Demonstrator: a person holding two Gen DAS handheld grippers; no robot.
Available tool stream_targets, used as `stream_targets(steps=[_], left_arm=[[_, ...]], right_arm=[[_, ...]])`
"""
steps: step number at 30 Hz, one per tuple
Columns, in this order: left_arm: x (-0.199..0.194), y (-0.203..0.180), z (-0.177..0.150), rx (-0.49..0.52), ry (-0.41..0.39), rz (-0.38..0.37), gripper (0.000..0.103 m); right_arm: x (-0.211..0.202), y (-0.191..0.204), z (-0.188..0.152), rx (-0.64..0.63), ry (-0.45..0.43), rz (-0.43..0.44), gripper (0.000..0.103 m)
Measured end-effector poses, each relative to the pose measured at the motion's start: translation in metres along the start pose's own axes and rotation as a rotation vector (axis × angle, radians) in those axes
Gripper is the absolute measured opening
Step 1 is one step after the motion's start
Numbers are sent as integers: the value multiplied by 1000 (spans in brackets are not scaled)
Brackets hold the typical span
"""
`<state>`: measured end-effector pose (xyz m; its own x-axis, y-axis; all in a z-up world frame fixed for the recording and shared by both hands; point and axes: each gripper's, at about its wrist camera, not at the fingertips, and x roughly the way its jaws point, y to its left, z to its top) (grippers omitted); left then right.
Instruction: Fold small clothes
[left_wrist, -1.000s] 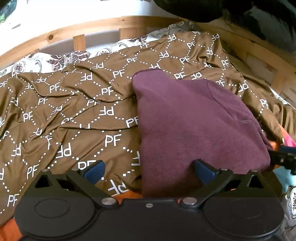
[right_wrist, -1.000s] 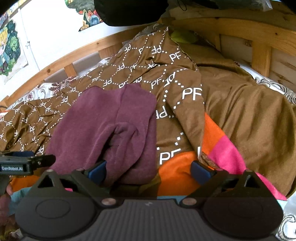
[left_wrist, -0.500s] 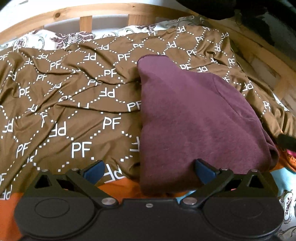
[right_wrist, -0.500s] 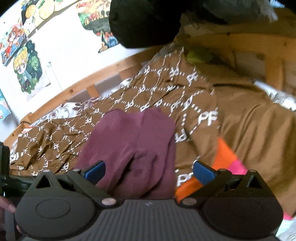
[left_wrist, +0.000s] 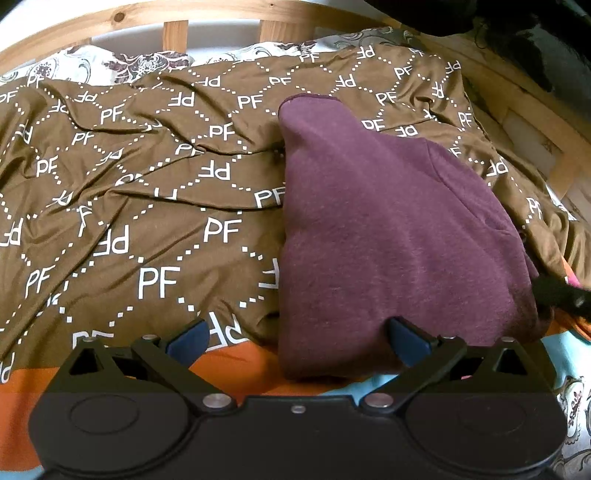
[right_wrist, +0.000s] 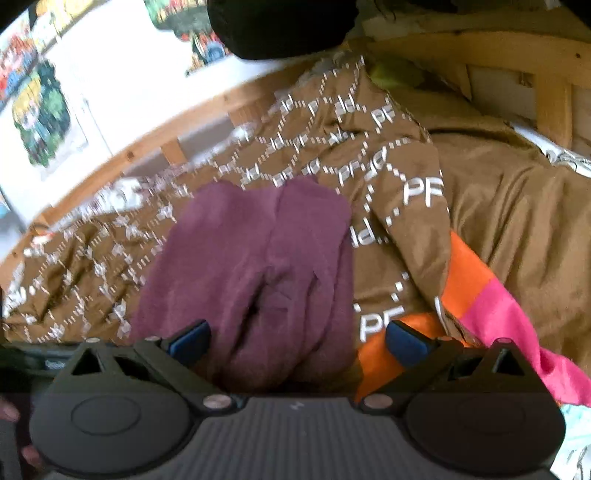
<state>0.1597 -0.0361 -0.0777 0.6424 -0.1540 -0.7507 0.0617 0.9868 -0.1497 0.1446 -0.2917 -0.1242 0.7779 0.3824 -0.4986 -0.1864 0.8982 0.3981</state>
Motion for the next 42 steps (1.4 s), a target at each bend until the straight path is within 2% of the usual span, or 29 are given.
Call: stream_targets(steps=[7, 9, 11, 12, 14, 15, 16, 18, 20, 25, 28, 37, 39, 40, 41, 42], left_arm=[[1, 3, -4, -5, -1, -12, 102], [2, 4, -5, -12, 1, -17, 102], [3, 6, -5, -24, 5, -24, 102], [3, 6, -6, -28, 7, -29, 102], [5, 8, -6, -41, 12, -35, 102], [5, 9, -6, -46, 14, -38, 102], [5, 9, -6, -50, 15, -40, 102], [6, 10, -7, -52, 15, -44, 102], [6, 10, -7, -53, 14, -46, 102], [6, 9, -8, -54, 13, -39, 102], [5, 7, -8, -42, 8, -32, 102], [5, 8, -11, -33, 6, -38, 102], [5, 9, -11, -33, 7, -41, 102], [5, 9, -12, -32, 7, -41, 102], [5, 9, -12, -30, 6, -41, 102], [5, 9, -12, -30, 5, -41, 102]], right_arm=[[-9, -13, 11, 124, -140, 79, 101], [-5, -17, 13, 148, -162, 76, 91], [5, -19, 18, 151, -172, 54, 75], [10, -19, 20, 149, -179, 44, 70], [21, -20, 25, 142, -190, 31, 47], [27, -21, 27, 142, -190, 28, 40], [32, -23, 28, 147, -186, 32, 28], [39, -24, 28, 151, -186, 37, 20], [39, -19, 26, 101, -204, 29, 11], [35, 22, 22, -176, -252, -20, 10], [36, 35, 20, -236, -251, -45, 10], [38, -1, 28, -84, -214, -93, 11], [41, -9, 29, -46, -197, -88, 20], [41, -13, 29, -25, -192, -77, 28], [41, -18, 29, 1, -187, -58, 41], [42, -22, 29, 29, -185, -35, 47]])
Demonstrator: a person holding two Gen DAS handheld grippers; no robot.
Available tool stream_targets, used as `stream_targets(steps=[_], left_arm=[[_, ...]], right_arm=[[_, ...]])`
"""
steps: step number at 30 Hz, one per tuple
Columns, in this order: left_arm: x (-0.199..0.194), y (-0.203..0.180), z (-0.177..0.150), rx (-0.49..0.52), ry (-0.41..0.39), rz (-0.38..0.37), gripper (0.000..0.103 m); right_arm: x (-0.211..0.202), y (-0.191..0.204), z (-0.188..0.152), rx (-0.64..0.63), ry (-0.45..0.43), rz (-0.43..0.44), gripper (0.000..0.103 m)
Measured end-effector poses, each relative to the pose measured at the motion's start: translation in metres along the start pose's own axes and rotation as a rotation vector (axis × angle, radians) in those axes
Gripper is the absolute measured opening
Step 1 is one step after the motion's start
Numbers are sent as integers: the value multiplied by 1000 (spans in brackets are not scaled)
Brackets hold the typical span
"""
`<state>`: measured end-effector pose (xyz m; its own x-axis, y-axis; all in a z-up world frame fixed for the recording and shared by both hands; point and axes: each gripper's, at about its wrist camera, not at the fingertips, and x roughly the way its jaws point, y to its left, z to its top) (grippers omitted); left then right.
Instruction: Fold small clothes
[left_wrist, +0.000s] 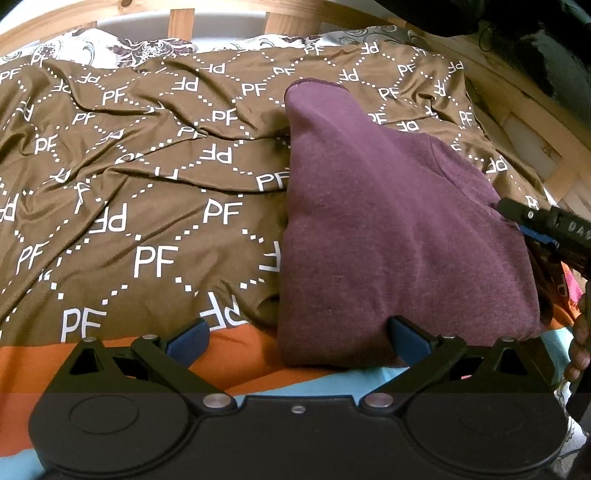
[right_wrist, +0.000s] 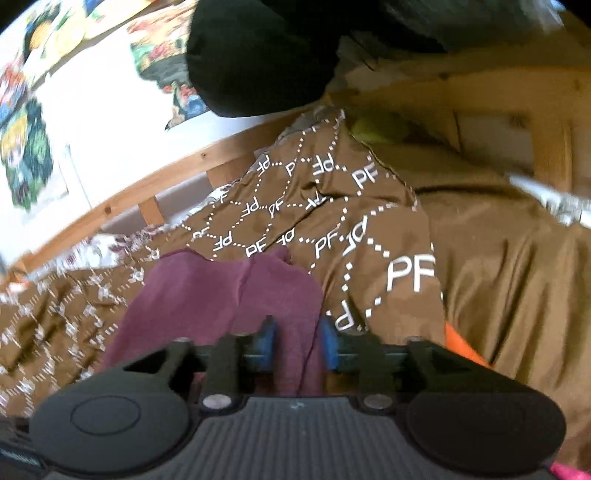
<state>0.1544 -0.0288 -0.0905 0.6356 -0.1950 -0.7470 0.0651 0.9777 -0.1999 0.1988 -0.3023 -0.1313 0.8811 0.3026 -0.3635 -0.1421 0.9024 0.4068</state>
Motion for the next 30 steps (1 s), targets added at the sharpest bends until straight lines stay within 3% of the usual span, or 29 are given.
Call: stream_targets(steps=[2, 5, 16, 30], left_arm=[[0, 1, 0, -1, 0, -2, 102], [1, 2, 1, -1, 5, -7, 102], [3, 4, 3, -16, 27, -19, 102], [1, 2, 2, -17, 16, -14, 102]], right_arm=[[2, -8, 2, 57, 6, 50, 63], [13, -12, 5, 72, 43, 104, 75], [45, -11, -3, 18, 116, 165, 102], [43, -3, -11, -37, 112, 141, 102]])
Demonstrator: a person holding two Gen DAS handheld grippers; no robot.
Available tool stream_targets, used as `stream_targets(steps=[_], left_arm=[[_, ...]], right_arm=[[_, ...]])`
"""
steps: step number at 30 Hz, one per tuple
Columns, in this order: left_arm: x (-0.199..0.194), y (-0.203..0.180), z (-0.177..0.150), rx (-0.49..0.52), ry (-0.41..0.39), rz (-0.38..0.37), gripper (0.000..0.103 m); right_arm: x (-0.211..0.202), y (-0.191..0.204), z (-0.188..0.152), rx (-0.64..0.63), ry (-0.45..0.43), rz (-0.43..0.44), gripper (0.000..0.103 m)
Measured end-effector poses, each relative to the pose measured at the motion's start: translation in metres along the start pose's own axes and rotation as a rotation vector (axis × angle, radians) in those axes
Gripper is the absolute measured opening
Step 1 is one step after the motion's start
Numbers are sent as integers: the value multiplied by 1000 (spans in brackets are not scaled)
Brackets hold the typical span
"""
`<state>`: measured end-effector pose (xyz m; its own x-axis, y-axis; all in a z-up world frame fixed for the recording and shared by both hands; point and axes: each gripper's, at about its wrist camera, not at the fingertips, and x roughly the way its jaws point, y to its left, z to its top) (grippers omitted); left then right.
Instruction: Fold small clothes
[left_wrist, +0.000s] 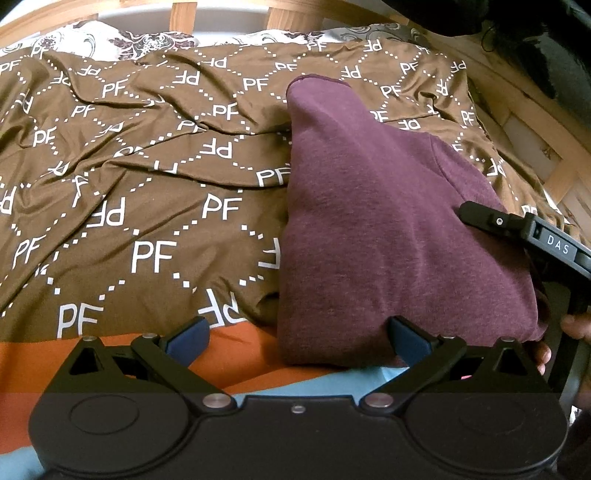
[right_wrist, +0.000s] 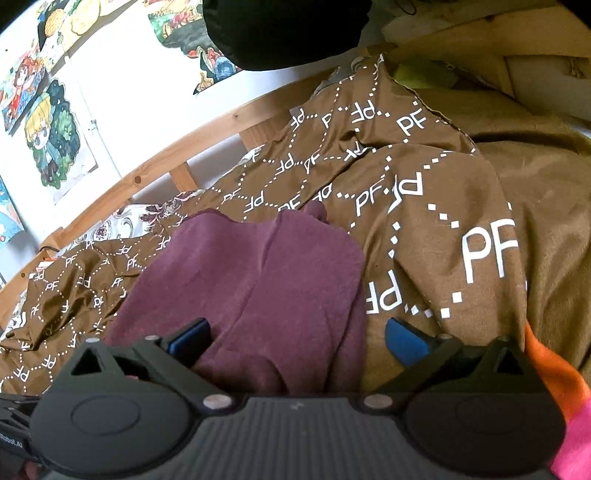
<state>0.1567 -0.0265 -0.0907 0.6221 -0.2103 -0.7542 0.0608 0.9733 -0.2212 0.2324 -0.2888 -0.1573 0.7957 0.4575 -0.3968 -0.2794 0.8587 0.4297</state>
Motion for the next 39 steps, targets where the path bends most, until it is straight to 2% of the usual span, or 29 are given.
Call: stream_targets(steps=[39], left_arm=[[-1, 1, 0, 3, -1, -6, 102]], right_arm=[[2, 3, -2, -41, -7, -21, 102]])
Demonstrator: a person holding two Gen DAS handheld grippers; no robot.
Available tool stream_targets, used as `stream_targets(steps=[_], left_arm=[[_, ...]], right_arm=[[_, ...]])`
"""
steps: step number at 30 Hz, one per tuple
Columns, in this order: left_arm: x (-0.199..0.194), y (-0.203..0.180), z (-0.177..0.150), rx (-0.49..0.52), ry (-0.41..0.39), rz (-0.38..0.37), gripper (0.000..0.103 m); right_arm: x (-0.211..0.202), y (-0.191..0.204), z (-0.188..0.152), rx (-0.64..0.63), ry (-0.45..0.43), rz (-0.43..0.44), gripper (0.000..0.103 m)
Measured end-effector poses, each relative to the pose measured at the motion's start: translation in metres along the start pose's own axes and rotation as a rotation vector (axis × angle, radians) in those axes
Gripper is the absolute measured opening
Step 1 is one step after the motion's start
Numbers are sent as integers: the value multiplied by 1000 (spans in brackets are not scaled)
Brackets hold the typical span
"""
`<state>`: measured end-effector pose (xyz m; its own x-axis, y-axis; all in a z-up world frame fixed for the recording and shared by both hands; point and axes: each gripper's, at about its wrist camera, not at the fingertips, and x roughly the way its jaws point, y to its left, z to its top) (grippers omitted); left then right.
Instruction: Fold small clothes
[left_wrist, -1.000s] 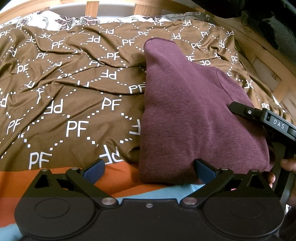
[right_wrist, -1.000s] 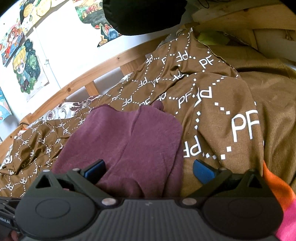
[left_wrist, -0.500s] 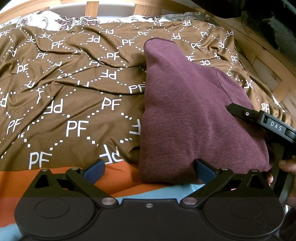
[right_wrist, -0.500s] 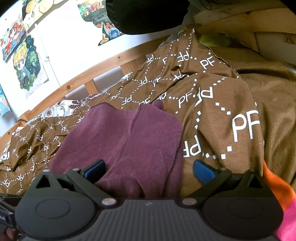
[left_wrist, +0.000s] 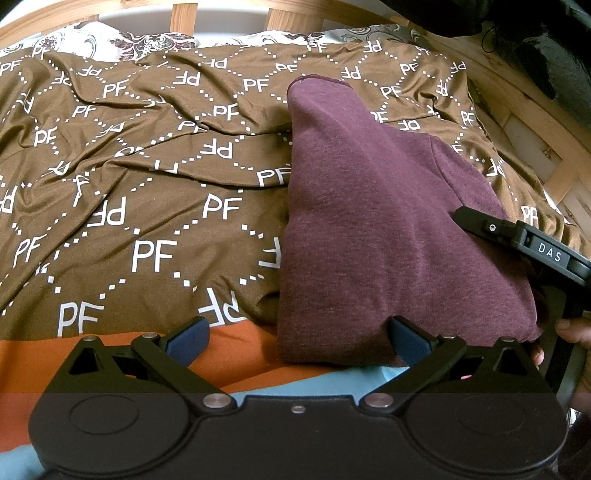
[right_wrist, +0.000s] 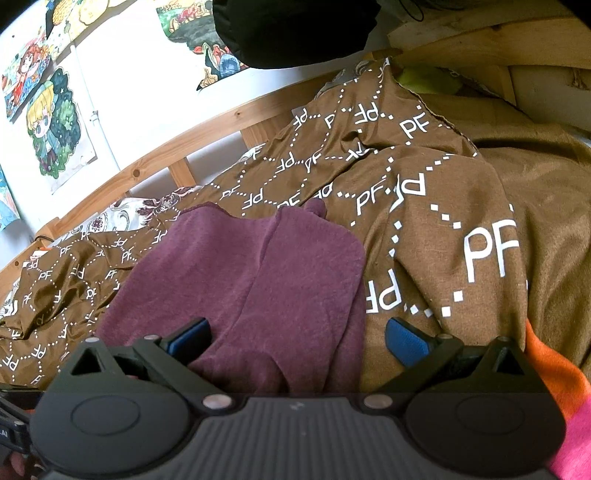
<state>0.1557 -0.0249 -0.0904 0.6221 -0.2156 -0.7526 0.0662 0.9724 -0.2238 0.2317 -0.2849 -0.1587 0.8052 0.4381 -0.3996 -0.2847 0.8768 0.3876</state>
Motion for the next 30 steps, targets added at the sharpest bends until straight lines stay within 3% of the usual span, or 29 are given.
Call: stream_targets(steps=[19, 27, 30], left_arm=[[-2, 1, 12, 22, 33, -18, 102], [-6, 8, 35, -14, -6, -122, 102], [6, 6, 46, -7, 7, -119, 102]], right_arm=[[0, 0, -1, 1, -1, 0, 102], [-1, -1, 0, 5, -4, 1, 102], [-6, -6, 2, 57, -35, 28, 102]])
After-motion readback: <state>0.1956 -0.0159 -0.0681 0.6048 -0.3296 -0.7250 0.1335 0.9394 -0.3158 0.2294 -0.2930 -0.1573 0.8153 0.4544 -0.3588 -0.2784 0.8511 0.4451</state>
